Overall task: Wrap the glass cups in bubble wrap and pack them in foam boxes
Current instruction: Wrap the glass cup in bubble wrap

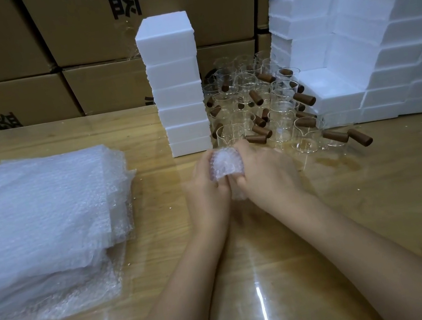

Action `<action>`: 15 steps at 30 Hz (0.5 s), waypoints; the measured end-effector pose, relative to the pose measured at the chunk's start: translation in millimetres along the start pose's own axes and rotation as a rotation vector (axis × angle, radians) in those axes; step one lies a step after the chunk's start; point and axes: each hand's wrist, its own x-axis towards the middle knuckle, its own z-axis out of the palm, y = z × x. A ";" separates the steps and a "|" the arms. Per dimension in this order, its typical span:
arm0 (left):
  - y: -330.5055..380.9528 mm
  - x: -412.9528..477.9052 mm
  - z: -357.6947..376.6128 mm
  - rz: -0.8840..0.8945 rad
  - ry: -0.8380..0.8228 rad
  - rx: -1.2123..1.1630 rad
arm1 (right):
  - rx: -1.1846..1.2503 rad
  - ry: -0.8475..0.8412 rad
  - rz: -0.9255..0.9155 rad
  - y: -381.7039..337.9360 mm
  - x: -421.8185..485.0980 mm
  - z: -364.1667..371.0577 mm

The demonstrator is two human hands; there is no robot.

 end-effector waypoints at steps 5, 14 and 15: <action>1.2 -1.6 -8.0 0.225 -0.328 -0.011 | 0.161 -0.217 0.253 21.0 16.4 -9.0; -3.7 -6.9 2.4 0.381 -0.347 -0.061 | 0.588 -0.686 0.335 37.1 18.1 -14.6; -5.4 -5.7 3.0 0.331 -0.316 -0.102 | 0.687 -0.674 0.282 37.7 17.3 -15.7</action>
